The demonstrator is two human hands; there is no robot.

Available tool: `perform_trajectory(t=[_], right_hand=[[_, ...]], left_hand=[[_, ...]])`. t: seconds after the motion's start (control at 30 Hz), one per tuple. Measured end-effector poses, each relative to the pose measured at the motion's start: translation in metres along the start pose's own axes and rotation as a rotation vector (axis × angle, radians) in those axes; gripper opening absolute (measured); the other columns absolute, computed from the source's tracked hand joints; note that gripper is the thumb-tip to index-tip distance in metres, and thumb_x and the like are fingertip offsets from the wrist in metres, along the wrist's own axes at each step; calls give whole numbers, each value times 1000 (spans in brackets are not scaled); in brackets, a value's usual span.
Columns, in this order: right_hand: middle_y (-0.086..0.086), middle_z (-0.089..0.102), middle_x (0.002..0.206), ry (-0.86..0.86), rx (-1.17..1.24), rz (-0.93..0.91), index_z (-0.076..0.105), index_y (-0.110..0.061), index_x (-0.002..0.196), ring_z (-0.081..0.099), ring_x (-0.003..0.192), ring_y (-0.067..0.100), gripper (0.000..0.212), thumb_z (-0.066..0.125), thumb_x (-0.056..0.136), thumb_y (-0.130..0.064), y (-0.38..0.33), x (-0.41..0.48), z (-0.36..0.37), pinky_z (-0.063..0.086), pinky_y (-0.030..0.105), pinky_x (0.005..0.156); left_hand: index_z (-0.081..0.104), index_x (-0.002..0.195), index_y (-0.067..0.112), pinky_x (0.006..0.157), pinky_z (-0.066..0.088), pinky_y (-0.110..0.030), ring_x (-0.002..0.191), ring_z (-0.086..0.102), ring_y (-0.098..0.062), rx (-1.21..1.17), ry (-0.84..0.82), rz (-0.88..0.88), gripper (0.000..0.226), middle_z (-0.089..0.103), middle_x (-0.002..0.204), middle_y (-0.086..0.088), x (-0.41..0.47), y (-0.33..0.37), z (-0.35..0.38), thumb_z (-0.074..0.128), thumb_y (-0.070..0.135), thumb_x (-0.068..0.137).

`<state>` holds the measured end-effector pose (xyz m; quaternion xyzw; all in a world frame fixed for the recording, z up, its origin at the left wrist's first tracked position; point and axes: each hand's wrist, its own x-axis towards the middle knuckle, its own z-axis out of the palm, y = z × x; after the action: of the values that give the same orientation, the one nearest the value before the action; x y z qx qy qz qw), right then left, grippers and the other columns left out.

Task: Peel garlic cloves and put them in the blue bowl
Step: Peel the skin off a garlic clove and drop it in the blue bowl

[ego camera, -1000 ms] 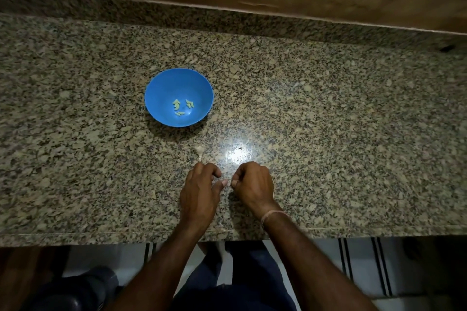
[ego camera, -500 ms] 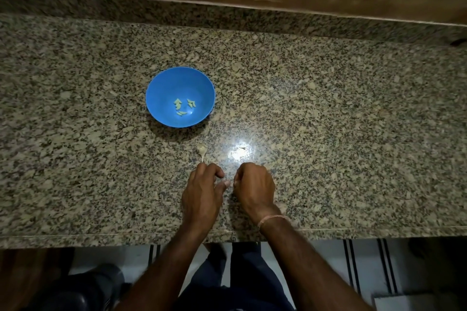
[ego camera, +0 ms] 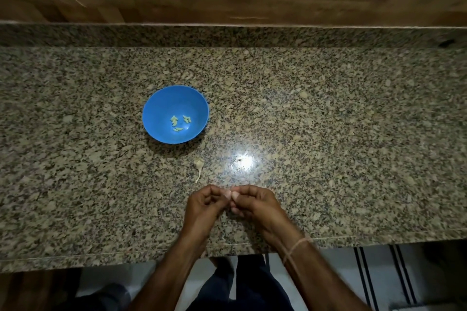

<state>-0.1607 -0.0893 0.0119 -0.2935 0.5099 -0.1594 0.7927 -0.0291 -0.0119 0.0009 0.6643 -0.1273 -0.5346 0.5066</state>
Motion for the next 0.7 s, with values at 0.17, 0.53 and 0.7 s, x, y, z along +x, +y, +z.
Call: perform_trajectory(t=[0.17,0.53,0.7], right_hand=[[11,73,77,48,-242,-132,73,0,93,68,68,16,9,66,95,5,1,2,2,57,26,63],[0,72,69,173,-575,-245,74,-2,79,66,59,11,15,71,93,-5,0,5,8,51,23,55],[6,67,63,151,-424,-167,71,2,81,60,53,15,15,67,95,1,0,5,10,48,26,51]], left_hand=[[70,80,5,51,49,-24,61,65,-20,1,-74,-147,14,72,76,-18,1,16,-2,70,2,94],[65,73,6,39,34,-19,44,47,-7,207,-30,-94,23,63,60,-7,2,26,1,70,6,95],[67,74,6,51,45,-30,55,57,-17,370,21,27,22,68,63,-7,3,22,2,75,14,92]])
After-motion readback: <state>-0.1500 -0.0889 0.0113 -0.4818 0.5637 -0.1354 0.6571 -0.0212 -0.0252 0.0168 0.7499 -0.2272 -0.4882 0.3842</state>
